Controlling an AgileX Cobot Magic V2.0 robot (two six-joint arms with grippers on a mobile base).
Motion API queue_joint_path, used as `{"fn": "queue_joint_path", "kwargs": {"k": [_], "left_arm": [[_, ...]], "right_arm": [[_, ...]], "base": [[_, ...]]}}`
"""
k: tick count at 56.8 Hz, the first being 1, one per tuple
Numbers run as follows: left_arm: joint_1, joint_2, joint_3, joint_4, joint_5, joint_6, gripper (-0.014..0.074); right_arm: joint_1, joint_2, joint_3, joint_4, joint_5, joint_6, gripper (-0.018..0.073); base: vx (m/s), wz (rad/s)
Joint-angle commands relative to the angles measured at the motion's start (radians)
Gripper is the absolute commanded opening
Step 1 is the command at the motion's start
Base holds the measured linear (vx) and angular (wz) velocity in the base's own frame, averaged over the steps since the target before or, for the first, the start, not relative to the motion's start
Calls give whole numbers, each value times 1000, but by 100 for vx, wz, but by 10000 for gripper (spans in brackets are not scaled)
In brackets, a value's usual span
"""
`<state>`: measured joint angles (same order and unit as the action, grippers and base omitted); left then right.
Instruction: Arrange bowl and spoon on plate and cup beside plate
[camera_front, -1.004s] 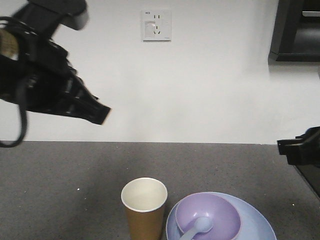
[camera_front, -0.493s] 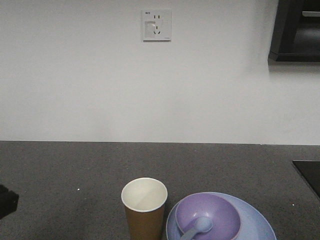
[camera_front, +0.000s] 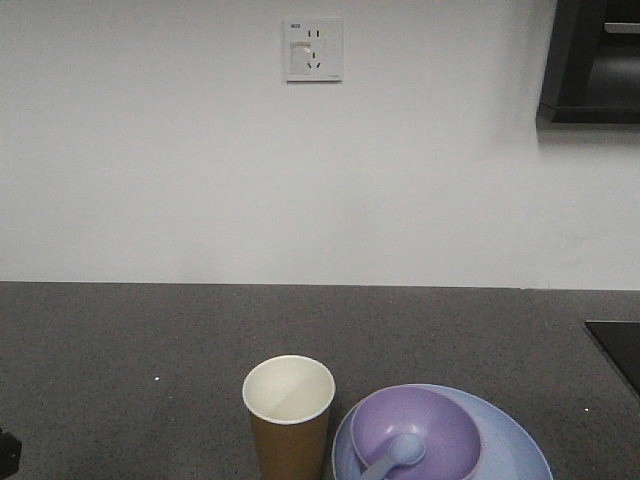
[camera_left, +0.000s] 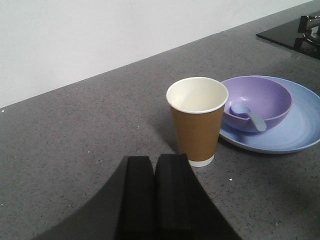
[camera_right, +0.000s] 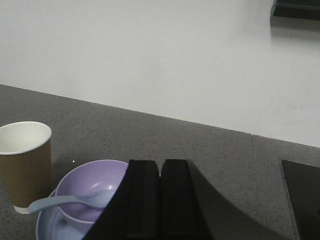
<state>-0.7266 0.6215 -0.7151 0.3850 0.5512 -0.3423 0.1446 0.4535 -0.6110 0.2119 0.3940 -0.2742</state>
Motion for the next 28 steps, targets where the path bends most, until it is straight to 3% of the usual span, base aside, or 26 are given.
{"fn": "queue_joint_path", "kwargs": {"k": [1, 17, 23, 28], "left_arm": [[-7, 1, -28, 16, -79, -9, -3], [-1, 1, -22, 16, -88, 6, -3], [66, -1, 43, 13, -249, 39, -3], [172, -1, 130, -69, -442, 107, -3]], "right_arm": [[-1, 6, -28, 3, -87, -10, -11], [-1, 6, -28, 3, -87, -10, -11], [-1, 6, -28, 3, -87, -10, -11], [-1, 6, -28, 3, -87, -10, -11]], "base": [[0, 0], [0, 0], [0, 0], [0, 0]]}}
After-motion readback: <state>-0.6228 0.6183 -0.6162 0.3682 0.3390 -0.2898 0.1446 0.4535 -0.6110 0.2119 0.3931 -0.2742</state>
